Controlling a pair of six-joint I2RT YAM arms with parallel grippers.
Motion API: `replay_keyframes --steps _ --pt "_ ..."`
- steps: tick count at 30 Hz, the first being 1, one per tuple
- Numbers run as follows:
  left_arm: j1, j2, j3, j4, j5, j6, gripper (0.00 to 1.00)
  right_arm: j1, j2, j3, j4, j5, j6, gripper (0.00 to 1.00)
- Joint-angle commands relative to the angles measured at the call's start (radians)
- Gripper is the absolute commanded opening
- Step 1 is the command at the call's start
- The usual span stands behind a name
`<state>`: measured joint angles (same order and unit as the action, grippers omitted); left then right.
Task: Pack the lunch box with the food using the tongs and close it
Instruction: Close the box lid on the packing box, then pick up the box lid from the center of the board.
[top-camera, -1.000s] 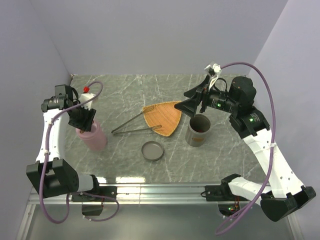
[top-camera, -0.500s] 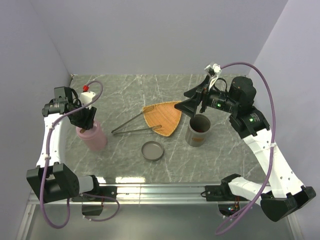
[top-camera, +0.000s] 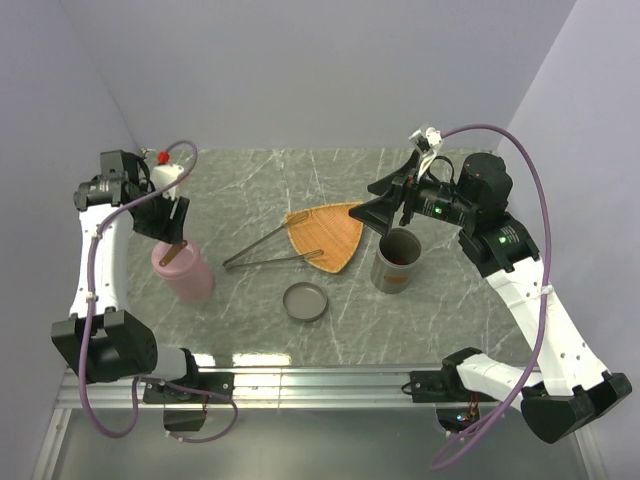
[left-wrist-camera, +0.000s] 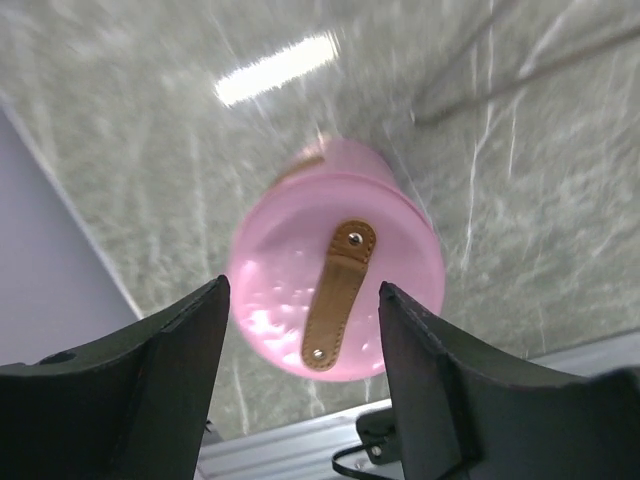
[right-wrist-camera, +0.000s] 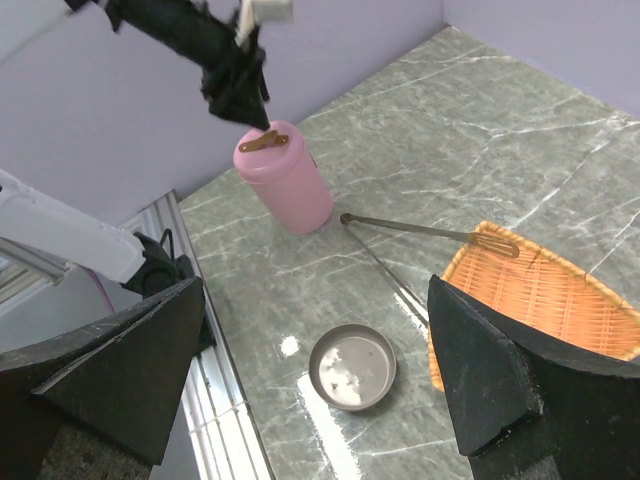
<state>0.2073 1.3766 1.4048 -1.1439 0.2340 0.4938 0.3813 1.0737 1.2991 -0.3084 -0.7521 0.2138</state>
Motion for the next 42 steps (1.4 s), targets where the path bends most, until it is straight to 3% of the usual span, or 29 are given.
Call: replay_keyframes --steps 1,6,10,16,21,24,26,31,34,37,42 --pt "0.001 -0.017 0.140 -0.042 0.034 -0.032 0.68 -0.005 -0.029 -0.006 0.012 -0.001 -0.014 0.99" --pt "0.006 -0.005 0.189 -0.060 0.059 -0.052 0.68 -0.007 -0.031 -0.009 0.011 0.000 -0.016 0.99" --pt "0.101 0.053 0.197 -0.097 0.105 -0.038 0.59 -0.005 -0.035 -0.006 -0.001 0.000 -0.028 0.99" --pt "0.150 0.052 0.224 -0.175 0.252 0.156 0.57 -0.007 -0.034 -0.014 -0.037 0.011 -0.053 0.99" --pt "0.084 0.042 0.322 -0.204 0.356 0.247 0.60 -0.027 -0.028 -0.049 -0.078 0.030 -0.077 0.99" --pt "-0.044 -0.014 0.275 -0.150 0.370 0.278 0.61 -0.058 -0.018 -0.061 -0.113 0.034 -0.090 0.99" --pt "-0.196 -0.063 0.203 -0.049 0.363 0.288 0.61 -0.093 -0.012 -0.066 -0.144 0.042 -0.103 0.99" --pt "-0.548 -0.208 -0.105 0.173 0.389 0.282 0.63 -0.199 -0.001 -0.069 -0.199 0.019 -0.102 0.99" --pt "-0.752 -0.218 -0.228 0.240 0.308 0.304 0.63 -0.272 -0.015 -0.070 -0.215 0.008 -0.087 0.99" --pt "-0.903 -0.189 -0.322 0.271 0.245 0.336 0.63 -0.338 -0.040 -0.080 -0.215 0.004 -0.068 0.99" --pt "-1.014 -0.098 -0.418 0.357 0.223 0.405 0.62 -0.407 -0.072 -0.103 -0.230 -0.010 -0.076 0.99"
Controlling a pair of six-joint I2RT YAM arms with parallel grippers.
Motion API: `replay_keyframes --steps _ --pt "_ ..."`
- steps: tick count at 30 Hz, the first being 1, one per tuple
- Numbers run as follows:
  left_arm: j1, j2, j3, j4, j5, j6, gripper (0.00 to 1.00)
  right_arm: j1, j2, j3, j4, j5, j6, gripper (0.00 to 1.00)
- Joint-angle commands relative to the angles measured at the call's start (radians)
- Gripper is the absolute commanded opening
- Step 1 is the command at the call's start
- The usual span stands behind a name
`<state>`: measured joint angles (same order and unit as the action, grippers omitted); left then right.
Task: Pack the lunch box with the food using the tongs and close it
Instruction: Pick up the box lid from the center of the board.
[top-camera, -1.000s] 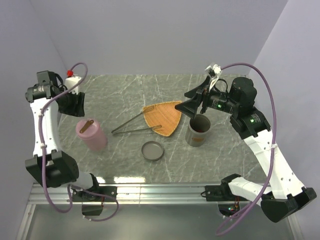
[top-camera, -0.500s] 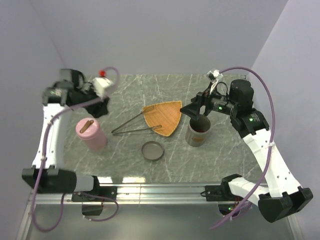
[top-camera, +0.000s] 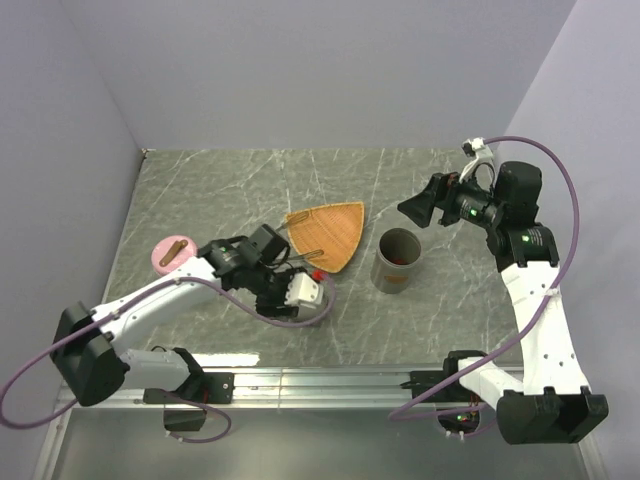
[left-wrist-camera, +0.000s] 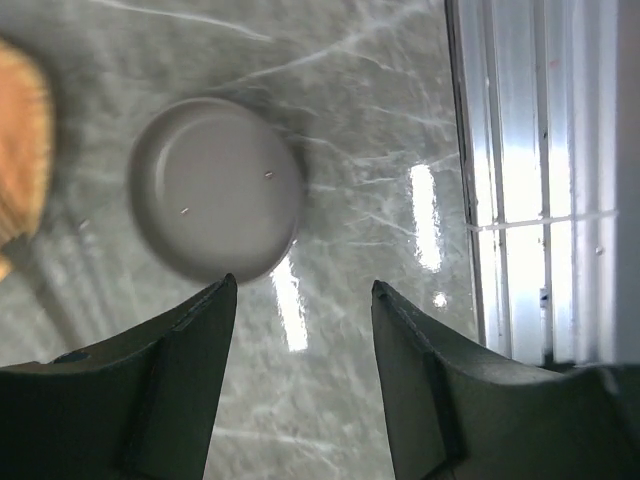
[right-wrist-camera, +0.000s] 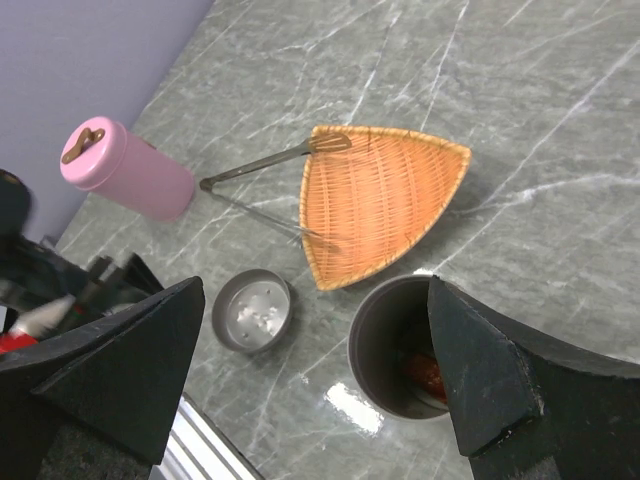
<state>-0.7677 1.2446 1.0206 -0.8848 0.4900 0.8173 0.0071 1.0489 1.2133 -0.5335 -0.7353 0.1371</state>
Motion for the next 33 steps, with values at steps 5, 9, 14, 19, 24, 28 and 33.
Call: replay_keyframes --steps 5,9,14,19,24,28,33 --pt "-0.054 0.056 -0.141 0.211 -0.013 0.312 0.62 -0.059 -0.052 -0.035 -0.013 -0.049 -0.001 0.99" --pt "-0.053 0.087 -0.206 0.259 -0.048 0.466 0.61 -0.061 -0.043 -0.035 -0.014 -0.067 -0.001 0.99" --pt "-0.018 0.136 -0.169 0.250 -0.024 0.562 0.61 -0.061 -0.041 -0.057 -0.010 -0.087 -0.004 0.99" --pt "0.011 0.205 -0.140 0.192 -0.027 0.644 0.58 -0.061 -0.026 -0.052 -0.008 -0.093 -0.007 0.99" --pt "0.019 0.234 -0.140 0.161 -0.042 0.700 0.53 -0.062 -0.017 -0.040 -0.003 -0.093 -0.011 0.99" --pt "0.019 0.248 -0.148 0.170 -0.053 0.704 0.40 -0.061 -0.010 -0.044 0.009 -0.099 -0.002 0.99" --pt "0.007 0.263 -0.126 0.179 -0.053 0.658 0.27 -0.062 -0.006 -0.037 0.015 -0.099 0.001 0.99"
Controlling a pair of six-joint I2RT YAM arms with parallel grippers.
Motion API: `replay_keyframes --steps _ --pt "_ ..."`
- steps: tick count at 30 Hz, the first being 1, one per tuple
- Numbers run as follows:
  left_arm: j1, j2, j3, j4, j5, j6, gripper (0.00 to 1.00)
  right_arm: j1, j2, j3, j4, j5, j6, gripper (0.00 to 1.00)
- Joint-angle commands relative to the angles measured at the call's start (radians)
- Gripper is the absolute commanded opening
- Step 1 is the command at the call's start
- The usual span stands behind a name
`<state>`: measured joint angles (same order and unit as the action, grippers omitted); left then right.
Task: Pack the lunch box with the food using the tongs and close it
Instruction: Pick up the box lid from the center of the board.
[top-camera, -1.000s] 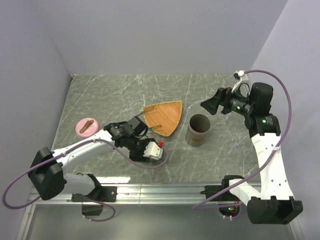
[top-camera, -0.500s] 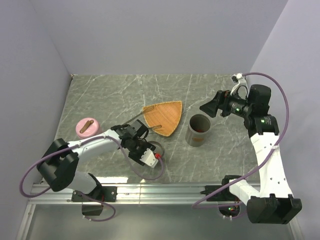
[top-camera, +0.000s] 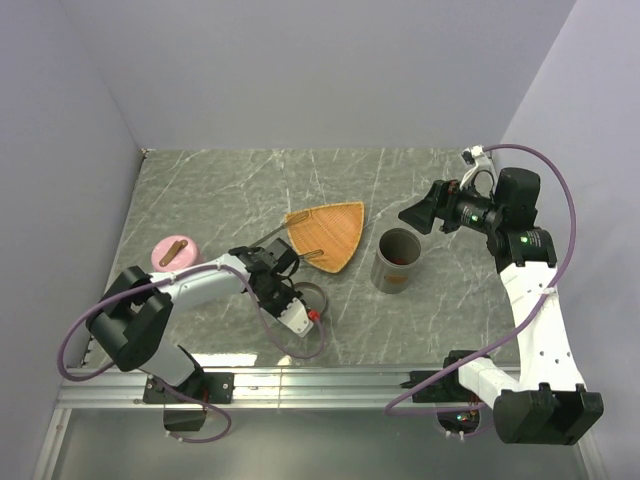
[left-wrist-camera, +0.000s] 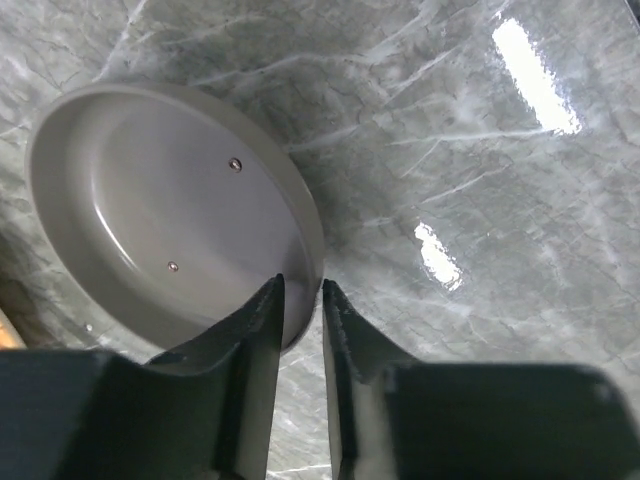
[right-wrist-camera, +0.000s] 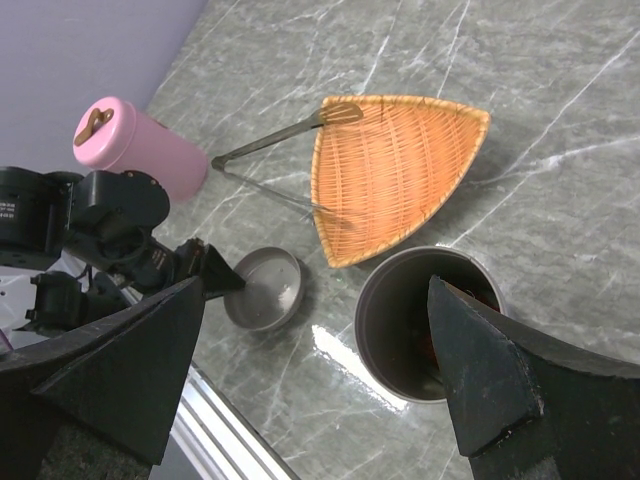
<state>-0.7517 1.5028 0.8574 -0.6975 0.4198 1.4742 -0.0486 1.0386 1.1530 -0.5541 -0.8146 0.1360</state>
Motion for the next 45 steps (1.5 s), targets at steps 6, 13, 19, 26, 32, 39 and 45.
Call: replay_keyframes --steps 6,13,19,26,32,39,45 --pt "-0.073 -0.030 0.031 -0.026 0.022 -0.043 0.08 -0.005 0.000 0.037 0.039 -0.015 0.005 0.99" --pt "-0.141 -0.131 0.162 -0.172 0.188 -0.262 0.00 -0.007 -0.009 0.071 0.036 -0.020 0.002 0.99" --pt "-0.055 -0.171 0.382 -0.147 0.532 -0.761 0.00 -0.019 -0.020 0.123 0.092 -0.028 -0.004 1.00" --pt "0.052 -0.289 0.312 0.434 0.818 -1.435 0.00 -0.019 -0.063 0.111 0.103 -0.031 -0.048 1.00" --pt "0.129 -0.409 0.052 1.381 0.807 -2.420 0.00 -0.019 -0.211 0.004 0.150 -0.084 -0.127 1.00" --pt "0.158 -0.443 0.098 1.468 0.746 -2.468 0.00 0.003 -0.305 -0.159 0.447 -0.267 0.220 1.00" --pt "0.198 -0.388 0.106 1.659 0.682 -2.647 0.00 0.188 -0.213 -0.119 0.618 -0.210 0.453 0.97"
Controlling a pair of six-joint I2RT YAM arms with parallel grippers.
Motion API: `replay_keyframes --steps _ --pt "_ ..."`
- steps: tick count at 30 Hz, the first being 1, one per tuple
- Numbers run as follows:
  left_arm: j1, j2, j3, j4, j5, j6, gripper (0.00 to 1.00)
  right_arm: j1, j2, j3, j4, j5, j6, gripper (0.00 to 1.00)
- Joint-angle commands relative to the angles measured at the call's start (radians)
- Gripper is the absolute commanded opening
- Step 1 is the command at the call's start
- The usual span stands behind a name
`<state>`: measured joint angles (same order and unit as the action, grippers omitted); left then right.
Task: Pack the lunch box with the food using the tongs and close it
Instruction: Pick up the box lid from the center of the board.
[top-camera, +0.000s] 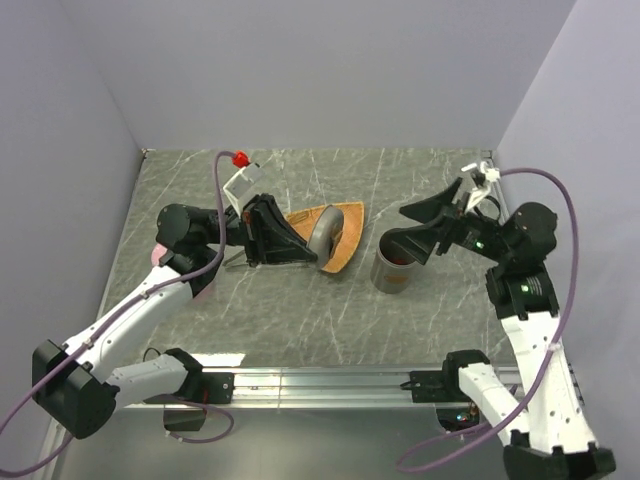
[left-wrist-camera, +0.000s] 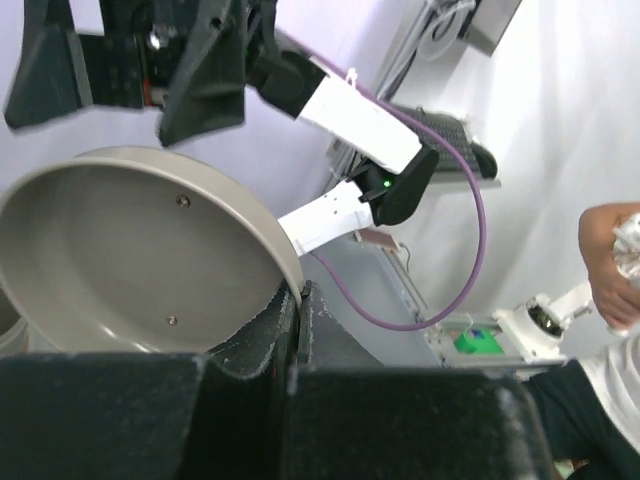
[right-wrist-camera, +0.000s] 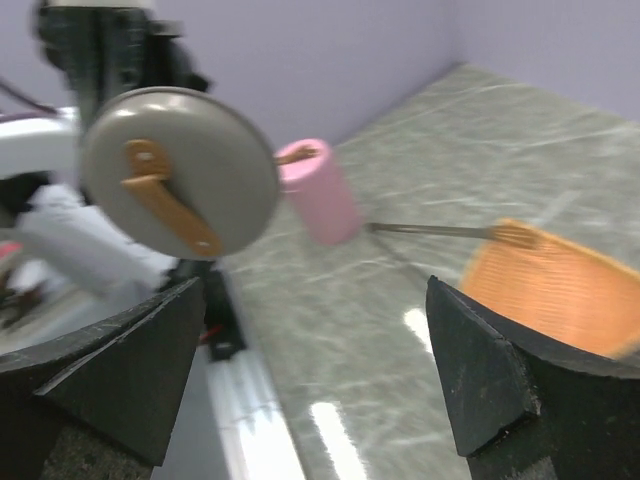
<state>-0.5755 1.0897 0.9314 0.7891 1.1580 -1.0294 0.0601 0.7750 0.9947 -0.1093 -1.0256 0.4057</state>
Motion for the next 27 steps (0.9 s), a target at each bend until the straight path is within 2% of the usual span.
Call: replay_keyframes --steps 1,5,9,12,15,21,27 --pt "0.028 0.035 0.032 0.199 -0.069 -0.203 0.00 0.101 0.062 0.060 0.201 0.012 0.203 0.96" --pt "0.043 0.074 0.063 0.225 -0.106 -0.245 0.00 0.158 0.133 0.094 0.299 0.019 0.333 0.93" --pt "0.045 0.088 0.069 0.219 -0.115 -0.247 0.00 0.196 0.171 0.117 0.321 0.033 0.358 0.88" --pt "0.046 0.098 0.072 0.187 -0.135 -0.255 0.00 0.233 0.184 0.147 0.243 0.117 0.285 0.82" --pt "0.045 0.105 0.086 0.176 -0.138 -0.256 0.00 0.253 0.207 0.157 0.235 0.122 0.274 0.79" --pt "0.045 0.115 0.096 0.186 -0.144 -0.259 0.00 0.303 0.219 0.147 0.313 0.117 0.311 0.75" --pt "0.045 0.114 0.109 0.148 -0.168 -0.259 0.00 0.375 0.196 0.107 0.346 0.194 0.276 0.73"
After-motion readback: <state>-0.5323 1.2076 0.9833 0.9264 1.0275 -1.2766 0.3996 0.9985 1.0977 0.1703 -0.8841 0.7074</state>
